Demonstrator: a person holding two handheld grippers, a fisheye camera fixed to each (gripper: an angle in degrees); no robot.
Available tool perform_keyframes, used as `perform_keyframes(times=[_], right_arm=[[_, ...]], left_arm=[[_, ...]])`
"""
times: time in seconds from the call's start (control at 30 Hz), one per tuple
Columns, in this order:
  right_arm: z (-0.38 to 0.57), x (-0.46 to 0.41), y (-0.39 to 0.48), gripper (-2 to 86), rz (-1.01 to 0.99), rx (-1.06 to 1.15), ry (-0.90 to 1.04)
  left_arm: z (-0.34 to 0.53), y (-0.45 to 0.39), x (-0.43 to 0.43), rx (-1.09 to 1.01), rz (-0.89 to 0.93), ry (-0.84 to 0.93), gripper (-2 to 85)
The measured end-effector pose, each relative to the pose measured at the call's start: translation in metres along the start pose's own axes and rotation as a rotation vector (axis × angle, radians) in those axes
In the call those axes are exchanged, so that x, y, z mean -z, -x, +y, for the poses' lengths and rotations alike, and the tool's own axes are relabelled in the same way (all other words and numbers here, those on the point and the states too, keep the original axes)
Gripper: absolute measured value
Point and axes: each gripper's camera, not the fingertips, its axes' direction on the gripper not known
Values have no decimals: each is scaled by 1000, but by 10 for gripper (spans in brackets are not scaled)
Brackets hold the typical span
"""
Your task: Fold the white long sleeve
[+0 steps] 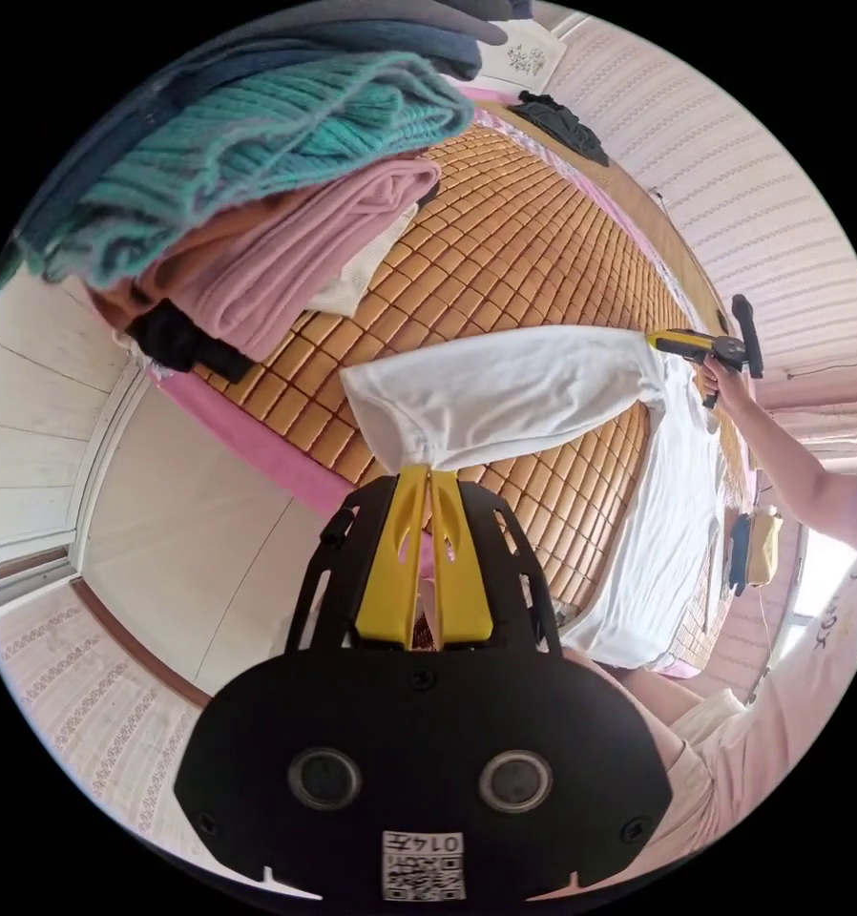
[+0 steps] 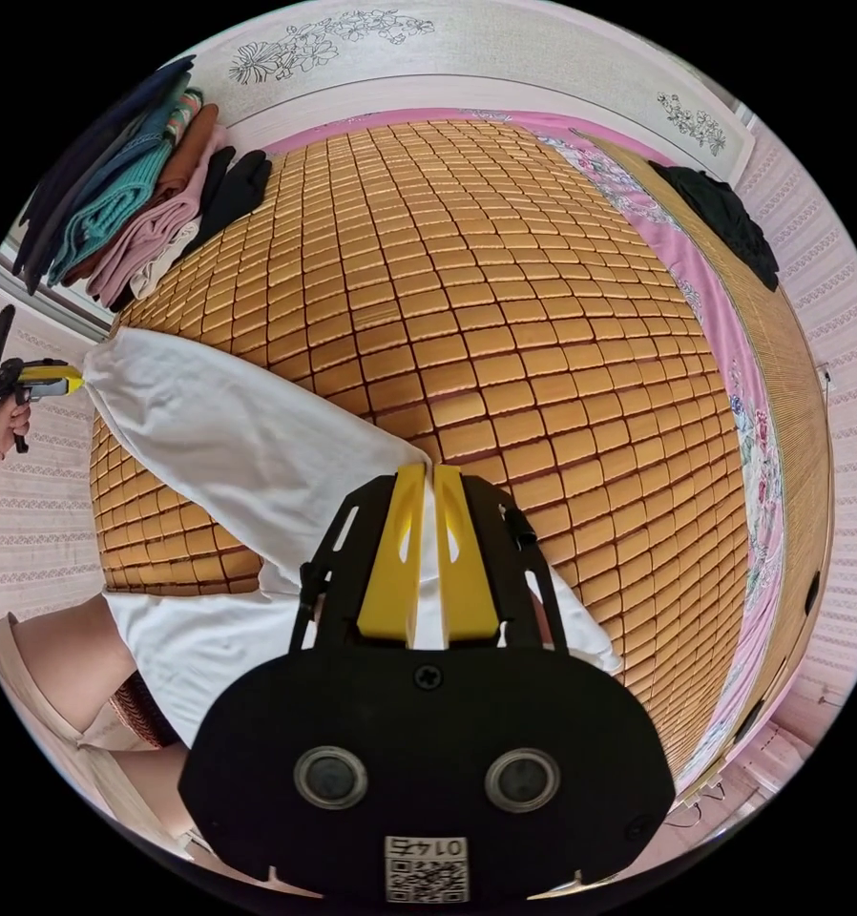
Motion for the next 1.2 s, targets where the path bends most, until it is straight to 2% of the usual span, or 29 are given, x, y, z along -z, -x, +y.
perform_keyframes(times=[0.17, 0.23, 0.37, 0.47, 0.63, 0.73, 0.83, 0.87, 0.97, 1.07, 1.13, 1.2], right_arm=[[5, -18, -5, 33, -22, -23, -1], [11, -23, -5, 54, -16, -16, -22], [17, -48, -8, 58, 7, -26, 15], [22, -70, -10, 9, 7, -35, 17], [24, -103, -21, -6, -19, -43, 4], [26, -135, -27, -4, -65, -47, 37], [40, -159, -27, 9, -69, -28, 0], [43, -163, -28, 13, -76, -38, -6], [65, -177, -39, 46, -54, -145, -46], [119, -165, -48, 59, -82, -256, -211], [189, -165, -48, 61, -71, -390, -289], [250, -176, -40, 62, -44, -505, -285]], left_arm=[[31, 19, -13, 174, -37, 106, 23], [27, 15, -9, 199, -24, 53, 31], [-8, -7, -10, 193, -17, -56, 68], [-25, -23, -41, 171, -24, 67, 40], [-33, -56, -42, 106, -113, 24, -5], [-41, -69, -38, 88, -191, -38, -5], [-48, -79, -59, 93, -217, 38, 5], [-48, -86, -59, 100, -227, 3, 14], [-47, -100, -58, 143, -237, -12, 40], [-33, -123, -45, 114, -236, -49, 43], [-21, -145, -35, 73, -233, -64, 35], [-10, -175, -30, -9, -230, -60, 24]])
